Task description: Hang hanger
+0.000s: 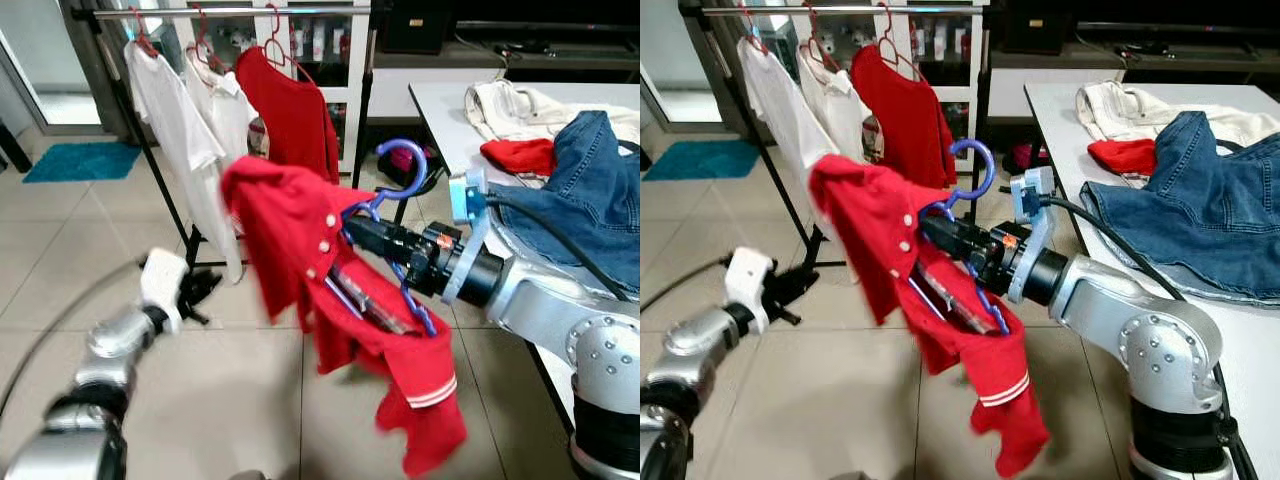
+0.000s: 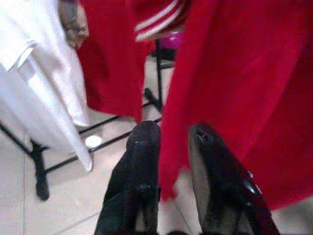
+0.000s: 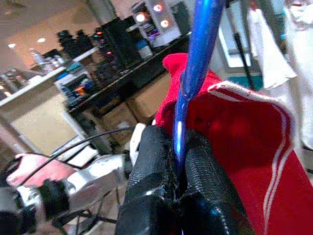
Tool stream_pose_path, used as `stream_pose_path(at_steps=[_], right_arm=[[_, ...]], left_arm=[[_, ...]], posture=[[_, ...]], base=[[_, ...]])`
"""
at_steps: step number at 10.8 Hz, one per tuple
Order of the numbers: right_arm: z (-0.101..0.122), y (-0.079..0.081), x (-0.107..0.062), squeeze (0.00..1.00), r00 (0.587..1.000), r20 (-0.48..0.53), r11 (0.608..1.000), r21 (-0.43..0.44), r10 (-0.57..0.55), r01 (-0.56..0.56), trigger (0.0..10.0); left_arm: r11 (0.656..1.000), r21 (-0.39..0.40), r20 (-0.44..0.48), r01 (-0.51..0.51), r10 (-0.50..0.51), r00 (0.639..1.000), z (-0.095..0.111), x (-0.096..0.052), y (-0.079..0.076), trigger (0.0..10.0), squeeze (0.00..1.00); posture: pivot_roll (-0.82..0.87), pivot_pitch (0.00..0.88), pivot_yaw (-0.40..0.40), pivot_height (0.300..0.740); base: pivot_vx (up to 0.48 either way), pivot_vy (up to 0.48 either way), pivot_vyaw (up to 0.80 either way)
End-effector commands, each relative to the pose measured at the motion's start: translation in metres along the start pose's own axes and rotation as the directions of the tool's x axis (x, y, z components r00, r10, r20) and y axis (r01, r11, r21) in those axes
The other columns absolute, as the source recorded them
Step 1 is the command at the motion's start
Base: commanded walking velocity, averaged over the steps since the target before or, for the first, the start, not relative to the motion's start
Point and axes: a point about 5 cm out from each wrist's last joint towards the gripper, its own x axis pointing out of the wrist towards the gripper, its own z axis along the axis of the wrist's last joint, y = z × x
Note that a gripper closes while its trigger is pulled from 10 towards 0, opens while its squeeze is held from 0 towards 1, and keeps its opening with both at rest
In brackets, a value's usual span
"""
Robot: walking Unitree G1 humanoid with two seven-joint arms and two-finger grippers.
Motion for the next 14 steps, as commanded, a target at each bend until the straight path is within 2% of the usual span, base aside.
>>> stream_pose_path(at_steps=[1, 3, 6, 7, 8, 9, 10, 11, 12, 14], right_arm=[[0.005, 0.009, -0.003, 0.0, 0.996, 0.012, 0.996, -0.025, 0.085, -0.085, 10.0], [0.002, 0.01, -0.007, 0.0, 0.991, -0.027, 0.99, -0.036, 0.135, -0.136, 10.0], [0.004, 0.011, -0.008, 0.0, 0.984, -0.042, 0.984, -0.044, 0.172, -0.174, 10.0], [0.004, 0.012, -0.009, 0.0, 0.981, -0.047, 0.981, -0.045, 0.188, -0.19, 10.0], [0.004, 0.018, -0.009, 0.0, 0.969, -0.062, 0.969, -0.047, 0.239, -0.242, 10.0], [0.004, 0.019, -0.009, 0.0, 0.968, -0.064, 0.968, -0.048, 0.244, -0.248, 10.0], [0.004, 0.02, -0.009, 0.0, 0.965, -0.069, 0.965, -0.05, 0.252, -0.256, 10.0], [0.004, 0.02, -0.01, 0.0, 0.964, -0.072, 0.964, -0.053, 0.255, -0.259, 10.0], [0.004, 0.021, -0.01, 0.0, 0.964, -0.073, 0.964, -0.055, 0.255, -0.259, 10.0], [0.003, 0.02, -0.01, 0.0, 0.965, -0.074, 0.965, -0.057, 0.251, -0.256, 10.0]], left_arm=[[0.999, 0.02, 0.021, 0.03, -0.03, 0.999, 0.008, 0.0, 0.003, 10.0, 1.0], [0.995, 0.067, 0.063, 0.075, -0.079, 0.995, 0.023, 0.001, 0.008, 10.0, 1.0], [0.988, 0.11, 0.088, 0.112, -0.122, 0.989, 0.032, 0.004, 0.007, 10.0, 1.0], [0.988, 0.101, 0.086, 0.118, -0.127, 0.988, 0.032, 0.005, 0.006, 10.0, 1.0], [0.98, 0.049, 0.028, 0.192, -0.194, 0.981, 0.024, 0.008, -0.001, 10.0, 0.78], [0.978, 0.04, 0.024, 0.206, -0.207, 0.978, 0.024, 0.008, -0.002, 10.0, 0.78], [0.963, 0.004, 0.017, 0.27, -0.27, 0.963, 0.022, 0.01, -0.007, 10.0, 0.0], [0.945, -0.013, 0.013, 0.325, -0.325, 0.946, 0.022, 0.012, -0.013, 4.1, 0.0], [0.949, -0.009, 0.013, 0.315, -0.314, 0.949, 0.023, 0.014, -0.013, 0.0, 0.0], [0.956, 0.001, 0.016, 0.294, -0.294, 0.956, 0.025, 0.014, -0.011, 0.0, 0.0]], posture=[[-0.07, 0.0, 0.058, 0.74], [-0.06, 0.0, 0.053, 0.74], [-0.06, 0.0, 0.046, 0.74], [-0.06, 0.0, 0.04, 0.74], [-0.06, 0.0, 0.034, 0.74], [-0.06, 0.0, 0.034, 0.74], [-0.06, 0.0, 0.034, 0.74], [-0.06, 0.0, 0.034, 0.74], [-0.07, 0.0, 0.043, 0.74], [-0.07, 0.0, 0.046, 0.74]], base=[[0.0, 0.0, 0.0], [0.0, 0.0, 0.0], [0.0, 0.0, 0.0], [0.0, 0.0, 0.0], [0.0, 0.0, 0.0], [0.0, 0.0, 0.0], [0.0, 0.0, 0.0], [0.0, 0.0, 0.0], [0.0, 0.0, 0.0], [0.0, 0.0, 0.0]])
